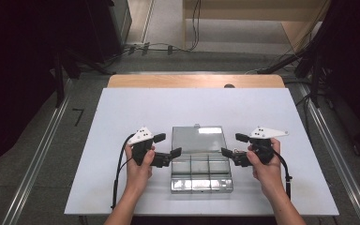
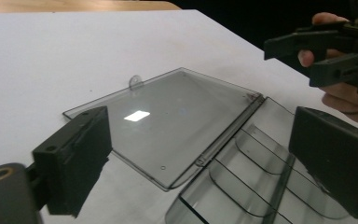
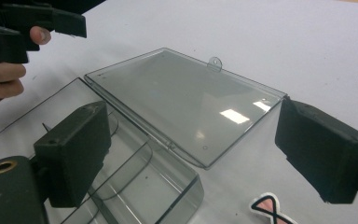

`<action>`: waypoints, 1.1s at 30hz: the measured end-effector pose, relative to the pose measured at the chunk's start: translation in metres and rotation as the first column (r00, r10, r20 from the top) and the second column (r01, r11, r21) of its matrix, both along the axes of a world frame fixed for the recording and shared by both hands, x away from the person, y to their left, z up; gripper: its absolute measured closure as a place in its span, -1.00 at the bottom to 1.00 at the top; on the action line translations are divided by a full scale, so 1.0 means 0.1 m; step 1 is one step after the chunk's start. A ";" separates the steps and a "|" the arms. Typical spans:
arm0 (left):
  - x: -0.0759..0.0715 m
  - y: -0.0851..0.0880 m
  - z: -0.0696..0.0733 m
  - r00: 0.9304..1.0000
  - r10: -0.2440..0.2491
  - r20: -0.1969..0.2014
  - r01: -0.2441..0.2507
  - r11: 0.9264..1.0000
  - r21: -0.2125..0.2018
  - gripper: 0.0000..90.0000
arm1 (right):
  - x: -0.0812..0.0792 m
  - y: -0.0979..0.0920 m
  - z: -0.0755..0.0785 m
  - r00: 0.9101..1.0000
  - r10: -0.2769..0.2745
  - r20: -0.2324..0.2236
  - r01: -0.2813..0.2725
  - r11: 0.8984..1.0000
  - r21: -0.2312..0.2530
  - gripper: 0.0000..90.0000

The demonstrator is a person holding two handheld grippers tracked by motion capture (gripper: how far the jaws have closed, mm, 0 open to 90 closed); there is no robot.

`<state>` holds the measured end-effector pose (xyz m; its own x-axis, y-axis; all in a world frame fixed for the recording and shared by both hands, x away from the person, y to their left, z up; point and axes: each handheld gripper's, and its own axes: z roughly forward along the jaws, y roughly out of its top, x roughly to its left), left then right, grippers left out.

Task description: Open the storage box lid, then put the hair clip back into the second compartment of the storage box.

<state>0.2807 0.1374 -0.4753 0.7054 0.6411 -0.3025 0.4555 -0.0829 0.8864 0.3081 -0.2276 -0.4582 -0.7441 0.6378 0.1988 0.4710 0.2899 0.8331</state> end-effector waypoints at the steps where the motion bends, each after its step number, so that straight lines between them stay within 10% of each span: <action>1: -0.01 -0.01 0.00 1.000 -0.005 0.001 0.005 1.000 0.002 -0.93 | -0.01 -0.02 0.00 1.000 0.002 0.003 -0.002 1.000 0.001 -0.81; 33: -0.26 0.05 -0.09 0.995 -0.099 0.010 0.098 0.995 0.029 -1.00 | 0.08 -0.56 -0.12 0.999 -0.033 0.030 0.036 0.995 -0.088 -0.97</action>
<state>0.2547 0.1427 -0.4845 0.7687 0.5767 -0.2765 0.4338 -0.1524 0.8880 0.3156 -0.2833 -0.4699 -0.7259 0.6773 0.1197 0.4588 0.3472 0.8179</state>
